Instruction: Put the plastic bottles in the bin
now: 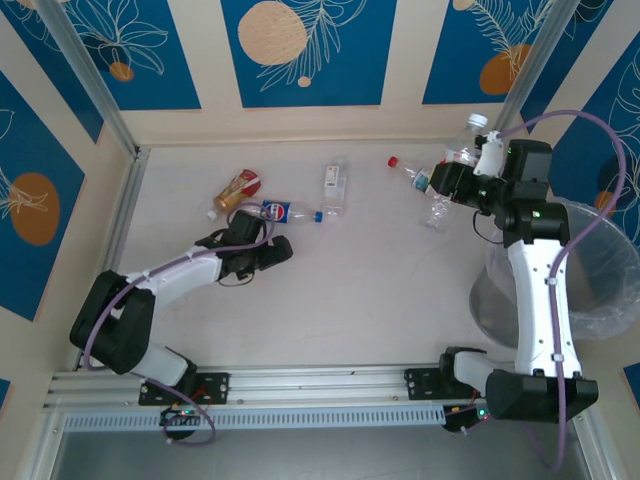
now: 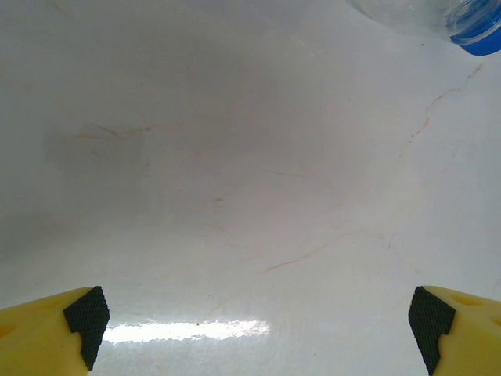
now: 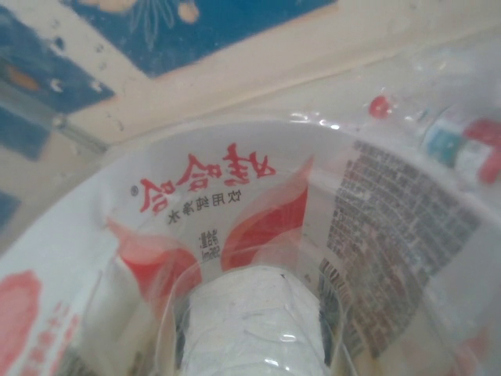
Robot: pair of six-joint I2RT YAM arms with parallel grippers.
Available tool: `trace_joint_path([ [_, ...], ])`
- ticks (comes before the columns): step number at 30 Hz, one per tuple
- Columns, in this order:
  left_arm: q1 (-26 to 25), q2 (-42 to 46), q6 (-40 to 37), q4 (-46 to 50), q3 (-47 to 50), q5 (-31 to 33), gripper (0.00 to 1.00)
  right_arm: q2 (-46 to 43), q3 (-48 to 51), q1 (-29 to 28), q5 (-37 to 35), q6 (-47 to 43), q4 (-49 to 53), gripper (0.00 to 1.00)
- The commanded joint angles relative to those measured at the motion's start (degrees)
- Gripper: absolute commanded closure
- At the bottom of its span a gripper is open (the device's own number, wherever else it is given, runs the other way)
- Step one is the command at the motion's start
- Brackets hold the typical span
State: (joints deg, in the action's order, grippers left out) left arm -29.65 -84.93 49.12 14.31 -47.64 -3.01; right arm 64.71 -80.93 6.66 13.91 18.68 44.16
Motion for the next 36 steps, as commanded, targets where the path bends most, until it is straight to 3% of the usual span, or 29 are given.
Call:
trace_joint_path([
  [1, -0.67, -0.92, 0.44, 0.01, -2.04, -1.13, 0.00, -3.19, -2.07, 3.76, 1.41, 0.27, -0.35, 0.56],
  [4, -0.69, -1.03, 0.44, 0.17, -2.39, -1.30, 0.00, -6.83, -2.95, 6.88, -5.08, -2.74, 0.79, 0.55],
  [9, -0.73, 0.24, -0.03, 0.35, -2.81, -0.78, 0.00, -12.14, -2.44, 9.28, -22.65, -5.39, 1.18, 0.55],
  [21, -0.76, 5.33, -6.76, 2.07, -6.50, 6.20, 0.00, -20.32, -0.02, 16.43, -41.75, -4.33, -3.48, 0.56],
  [26, -0.39, 5.52, -7.15, 2.07, -7.24, 8.19, 0.00, -22.23, 2.95, 18.48, -47.63, -7.26, -5.51, 0.56],
  [32, -0.22, 3.16, -7.90, 2.05, -9.77, 6.67, 0.00, -22.67, 7.96, 23.16, -47.10, -5.87, -8.12, 0.54],
  [36, -0.18, 2.06, -7.17, 2.08, -10.28, 5.48, 0.00, -22.92, 13.63, 26.34, -45.67, -3.16, -15.83, 0.56],
])
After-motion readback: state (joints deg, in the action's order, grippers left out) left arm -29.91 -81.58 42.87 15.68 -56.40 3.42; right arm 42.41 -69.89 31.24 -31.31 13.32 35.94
